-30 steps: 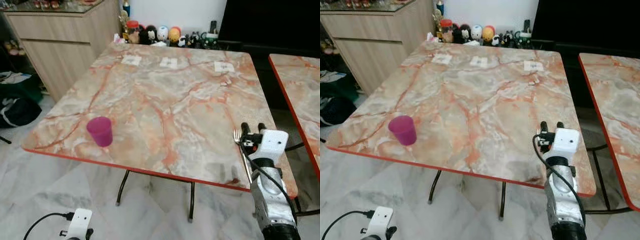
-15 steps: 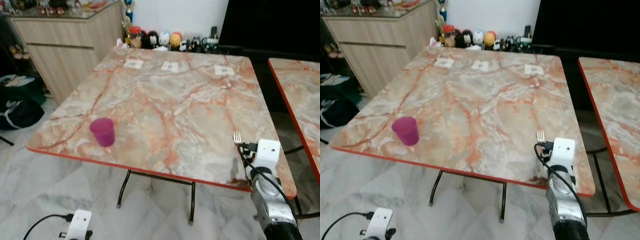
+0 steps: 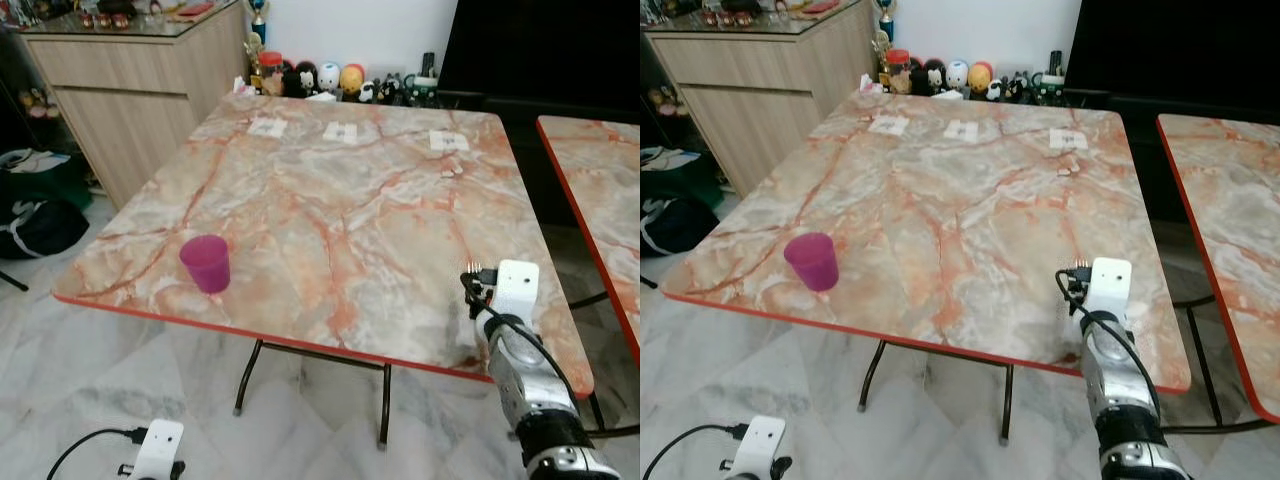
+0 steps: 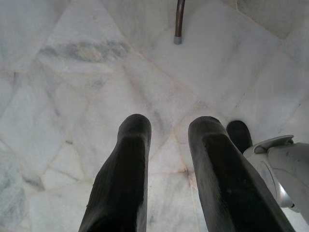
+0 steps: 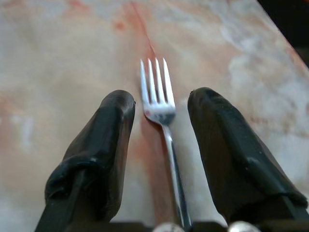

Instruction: Setting the table

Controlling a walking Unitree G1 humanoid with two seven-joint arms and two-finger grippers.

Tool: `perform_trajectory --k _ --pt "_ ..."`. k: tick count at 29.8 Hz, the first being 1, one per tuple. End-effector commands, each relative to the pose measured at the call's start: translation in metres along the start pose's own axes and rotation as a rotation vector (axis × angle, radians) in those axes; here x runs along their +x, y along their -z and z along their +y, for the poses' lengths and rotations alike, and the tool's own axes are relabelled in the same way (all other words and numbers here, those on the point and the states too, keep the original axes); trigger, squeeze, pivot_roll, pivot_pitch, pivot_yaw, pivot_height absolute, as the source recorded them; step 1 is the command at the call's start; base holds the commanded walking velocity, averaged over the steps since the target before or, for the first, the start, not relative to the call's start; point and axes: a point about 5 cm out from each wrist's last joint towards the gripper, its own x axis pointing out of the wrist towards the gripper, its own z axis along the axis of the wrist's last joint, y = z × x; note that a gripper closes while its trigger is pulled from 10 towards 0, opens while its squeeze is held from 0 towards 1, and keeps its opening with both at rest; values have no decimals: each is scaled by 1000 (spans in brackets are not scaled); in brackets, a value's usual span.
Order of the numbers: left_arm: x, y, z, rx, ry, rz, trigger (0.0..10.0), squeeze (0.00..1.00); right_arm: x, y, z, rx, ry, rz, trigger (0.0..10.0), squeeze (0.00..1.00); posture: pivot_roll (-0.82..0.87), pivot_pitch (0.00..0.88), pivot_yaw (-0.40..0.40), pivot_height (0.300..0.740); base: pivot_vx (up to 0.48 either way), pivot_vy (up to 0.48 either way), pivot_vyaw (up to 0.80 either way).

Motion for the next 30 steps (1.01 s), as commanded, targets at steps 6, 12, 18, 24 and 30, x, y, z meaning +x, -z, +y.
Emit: perform_trajectory --k 6,12,18,24,30 --pt "-1 3 2 16 -2 12 10000 0 1 0 -9 15 17 13 10000 0 115 0 -7 740 0 0 0" --pt "-1 4 2 17 -1 16 10000 0 1 9 -9 54 -16 54 10000 0 117 0 -5 740 0 0 0" --pt "-1 4 2 19 -1 15 10000 0 1 14 -10 61 -22 79 10000 0 123 0 -3 740 0 0 0" --pt "-1 5 3 23 -2 17 10000 0 0 21 -11 70 -36 113 10000 0 123 0 -2 740 0 0 0" --pt "-1 5 3 23 -2 17 10000 0 -2 34 -7 73 -65 171 9412 0 128 0 -4 740 0 0 0"
